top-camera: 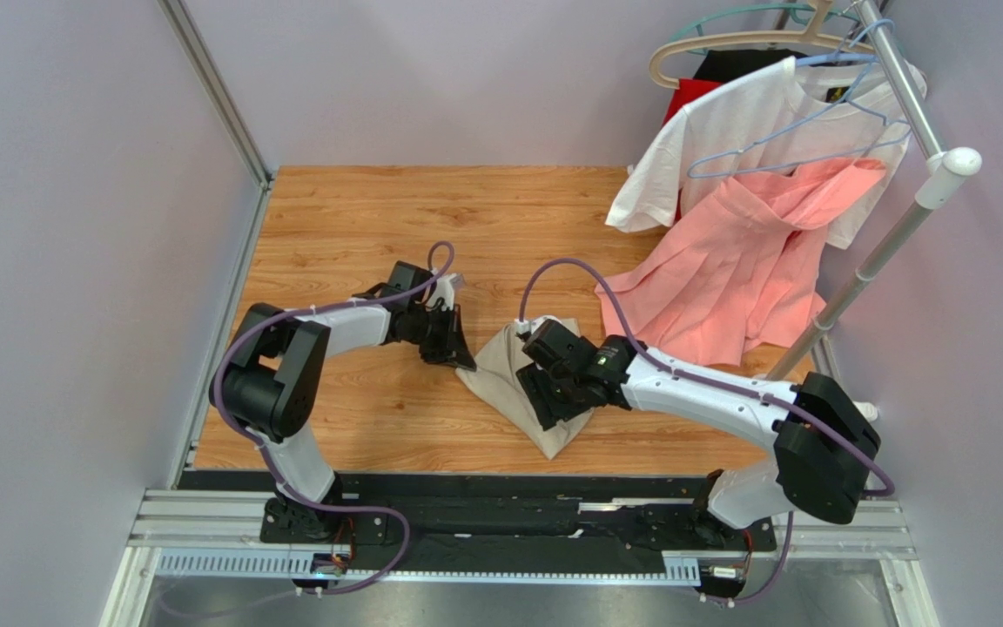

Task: Fold the napkin, place the utensils inside, and roll it up
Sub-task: Roll the napkin with the utensil

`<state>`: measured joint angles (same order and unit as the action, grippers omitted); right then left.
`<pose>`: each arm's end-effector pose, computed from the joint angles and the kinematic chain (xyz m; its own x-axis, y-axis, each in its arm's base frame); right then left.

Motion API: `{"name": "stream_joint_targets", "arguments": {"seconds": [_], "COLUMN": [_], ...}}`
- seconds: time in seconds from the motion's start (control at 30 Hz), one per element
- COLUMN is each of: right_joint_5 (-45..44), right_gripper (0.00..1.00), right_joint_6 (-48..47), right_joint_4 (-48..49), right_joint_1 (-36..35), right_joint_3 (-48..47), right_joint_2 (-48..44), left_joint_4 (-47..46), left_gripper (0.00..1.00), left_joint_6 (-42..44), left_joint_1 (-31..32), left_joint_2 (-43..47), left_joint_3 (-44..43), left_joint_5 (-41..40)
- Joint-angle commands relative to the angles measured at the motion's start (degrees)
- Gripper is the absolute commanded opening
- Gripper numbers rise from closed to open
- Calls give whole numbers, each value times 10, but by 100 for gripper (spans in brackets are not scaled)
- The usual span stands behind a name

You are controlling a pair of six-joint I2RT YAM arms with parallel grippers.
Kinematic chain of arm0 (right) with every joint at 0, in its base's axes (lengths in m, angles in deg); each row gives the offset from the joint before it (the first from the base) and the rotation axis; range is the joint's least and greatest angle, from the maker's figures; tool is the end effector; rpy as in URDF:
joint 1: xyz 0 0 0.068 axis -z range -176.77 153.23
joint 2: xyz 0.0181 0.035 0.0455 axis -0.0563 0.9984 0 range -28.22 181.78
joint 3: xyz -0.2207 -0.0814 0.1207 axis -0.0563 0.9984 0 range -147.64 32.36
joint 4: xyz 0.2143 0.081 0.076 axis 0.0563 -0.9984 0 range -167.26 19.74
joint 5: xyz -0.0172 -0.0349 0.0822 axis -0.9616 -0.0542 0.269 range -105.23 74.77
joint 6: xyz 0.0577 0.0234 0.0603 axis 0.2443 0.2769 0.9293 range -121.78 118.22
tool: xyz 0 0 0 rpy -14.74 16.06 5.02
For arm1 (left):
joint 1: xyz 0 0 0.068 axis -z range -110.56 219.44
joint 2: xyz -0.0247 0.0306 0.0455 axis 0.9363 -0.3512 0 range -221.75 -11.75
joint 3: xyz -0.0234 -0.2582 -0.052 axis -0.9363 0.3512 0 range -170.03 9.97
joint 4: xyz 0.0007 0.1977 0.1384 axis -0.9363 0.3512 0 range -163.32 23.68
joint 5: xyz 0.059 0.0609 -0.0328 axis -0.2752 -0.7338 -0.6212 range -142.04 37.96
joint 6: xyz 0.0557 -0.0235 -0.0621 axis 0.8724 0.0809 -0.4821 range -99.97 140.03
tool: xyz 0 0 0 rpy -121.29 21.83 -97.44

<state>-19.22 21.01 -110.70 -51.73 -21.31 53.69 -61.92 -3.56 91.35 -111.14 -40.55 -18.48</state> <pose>0.1560 0.2131 0.1732 -0.8039 -0.4732 -0.3603 -0.5323 0.8426 0.0811 0.2831 -0.1595 0.1169 -0.9646 0.0284 -0.2623 0.1955 0.7445 -0.6384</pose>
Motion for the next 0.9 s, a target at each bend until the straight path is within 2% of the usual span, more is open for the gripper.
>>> {"name": "stream_joint_targets", "arguments": {"seconds": [0.0,0.3,0.43,0.87], "right_joint_5": [-116,-212,-224,-242], "right_gripper": [59,59,59,52], "right_joint_6": [-70,-153,-172,-157], "right_joint_4": [45,177,228,229], "right_joint_1": [-53,-138,-158,-159], "right_joint_3": [-41,-50,-39,-32], "right_joint_2": [-4,94,125,197], "left_joint_4": [29,49,50,57], "left_gripper": [0,0,0,0], "left_joint_6": [21,27,27,28], "left_joint_1": [-4,-4,-4,-4], "left_joint_2": [9,-11,-13,-12], "left_joint_3": [-26,-40,-41,-46], "left_joint_5": [-11,-9,-8,-8]}}
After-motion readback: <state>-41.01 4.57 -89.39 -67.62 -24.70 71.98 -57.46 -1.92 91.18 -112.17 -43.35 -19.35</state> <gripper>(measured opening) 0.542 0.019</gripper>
